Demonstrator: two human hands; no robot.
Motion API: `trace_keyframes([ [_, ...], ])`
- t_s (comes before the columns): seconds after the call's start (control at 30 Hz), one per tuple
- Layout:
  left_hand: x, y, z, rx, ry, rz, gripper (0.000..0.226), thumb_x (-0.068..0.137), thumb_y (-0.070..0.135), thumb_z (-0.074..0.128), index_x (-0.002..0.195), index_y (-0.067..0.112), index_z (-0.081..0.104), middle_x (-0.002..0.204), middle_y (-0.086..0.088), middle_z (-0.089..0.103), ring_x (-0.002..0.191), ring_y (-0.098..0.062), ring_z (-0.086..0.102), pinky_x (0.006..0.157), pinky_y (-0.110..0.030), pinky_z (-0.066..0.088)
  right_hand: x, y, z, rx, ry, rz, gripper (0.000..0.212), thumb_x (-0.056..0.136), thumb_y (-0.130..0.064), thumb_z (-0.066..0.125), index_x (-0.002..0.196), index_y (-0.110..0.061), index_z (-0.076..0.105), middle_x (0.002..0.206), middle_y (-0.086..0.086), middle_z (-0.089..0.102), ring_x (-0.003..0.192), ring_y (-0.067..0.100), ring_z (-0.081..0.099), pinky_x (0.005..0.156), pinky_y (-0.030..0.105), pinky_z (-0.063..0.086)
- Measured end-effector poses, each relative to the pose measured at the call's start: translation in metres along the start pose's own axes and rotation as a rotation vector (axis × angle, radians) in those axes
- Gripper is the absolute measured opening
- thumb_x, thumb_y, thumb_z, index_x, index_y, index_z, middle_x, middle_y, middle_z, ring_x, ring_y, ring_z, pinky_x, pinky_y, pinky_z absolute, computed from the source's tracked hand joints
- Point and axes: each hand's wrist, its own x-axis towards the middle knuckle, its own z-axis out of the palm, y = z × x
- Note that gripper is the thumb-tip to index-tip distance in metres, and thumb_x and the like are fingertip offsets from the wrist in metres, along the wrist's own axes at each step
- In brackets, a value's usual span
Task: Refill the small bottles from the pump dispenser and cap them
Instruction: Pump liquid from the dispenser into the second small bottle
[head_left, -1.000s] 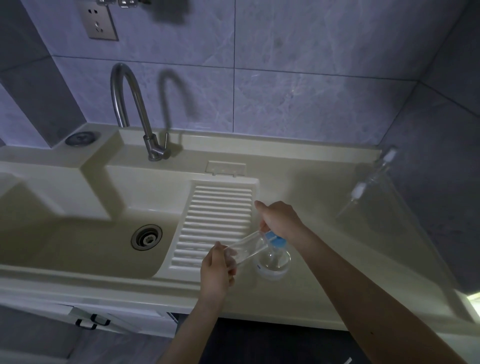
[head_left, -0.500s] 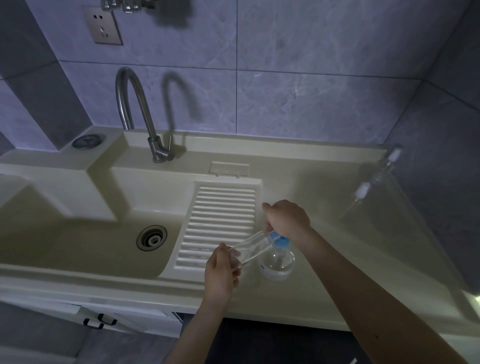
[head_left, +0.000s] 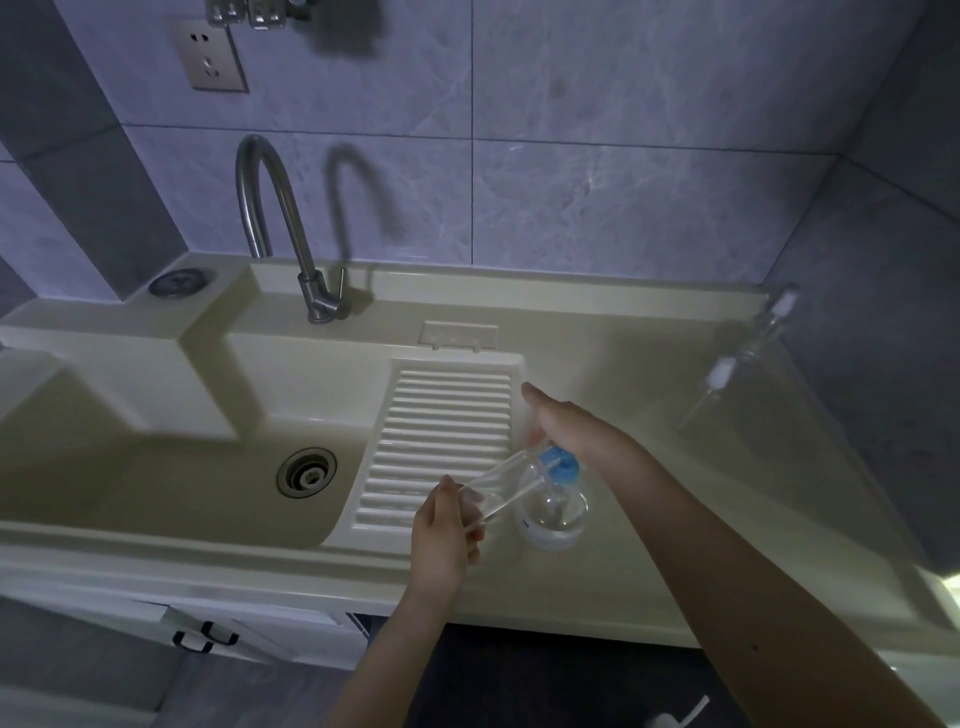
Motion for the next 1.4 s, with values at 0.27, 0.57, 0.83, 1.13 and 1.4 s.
trace_keyframes([
  [0.27,0.004,-0.002,0.000,0.015,0.011,-0.005,0.044,0.103,0.029,0.028,0.082,0.002,0.056,0.056,-0.005,0.041,0.034,-0.004,0.034,0.038,-0.017,0.027,0.001,0.005,0.002,-0.058,0.040,0.044,0.058,0.092,-0.055,0.033,0.110,-0.009,0.063,0.080,-0.002,0.061,0.070,0.013,0.054,0.058,0.027,0.035],
  [0.57,0.005,-0.007,0.000,0.009,0.039,-0.070,0.044,0.103,0.031,0.028,0.083,0.003,0.056,0.056,-0.003,0.040,0.034,-0.003,0.035,0.037,-0.017,0.027,0.004,0.008,0.011,-0.156,0.165,0.069,0.049,0.086,-0.045,0.035,0.093,-0.010,0.068,0.085,0.003,0.068,0.069,0.017,0.060,0.057,0.025,0.037],
  [0.83,0.003,0.001,0.000,-0.024,0.012,-0.069,0.043,0.102,0.030,0.029,0.078,0.004,0.055,0.053,-0.003,0.040,0.033,-0.005,0.034,0.037,-0.016,0.025,-0.019,-0.014,-0.007,-0.060,-0.068,0.140,0.050,0.098,-0.042,0.030,0.122,-0.004,0.055,0.070,0.001,0.054,0.061,0.012,0.046,0.052,0.025,0.031],
  [1.13,0.005,0.000,0.002,-0.011,0.022,-0.050,0.041,0.103,0.029,0.029,0.081,0.003,0.053,0.053,-0.003,0.039,0.033,-0.004,0.033,0.038,-0.017,0.025,-0.008,-0.004,0.001,-0.092,0.081,0.096,0.035,0.086,-0.029,0.042,0.098,-0.004,0.064,0.084,0.006,0.061,0.065,0.017,0.053,0.054,0.024,0.038],
  [1.4,0.004,-0.007,-0.001,0.024,0.025,-0.076,0.045,0.103,0.032,0.027,0.082,0.004,0.056,0.055,-0.005,0.042,0.033,-0.004,0.035,0.039,-0.018,0.027,-0.006,0.002,0.006,-0.135,0.121,0.069,0.032,0.084,-0.026,0.044,0.093,-0.003,0.064,0.091,0.009,0.066,0.065,0.019,0.054,0.056,0.023,0.038],
])
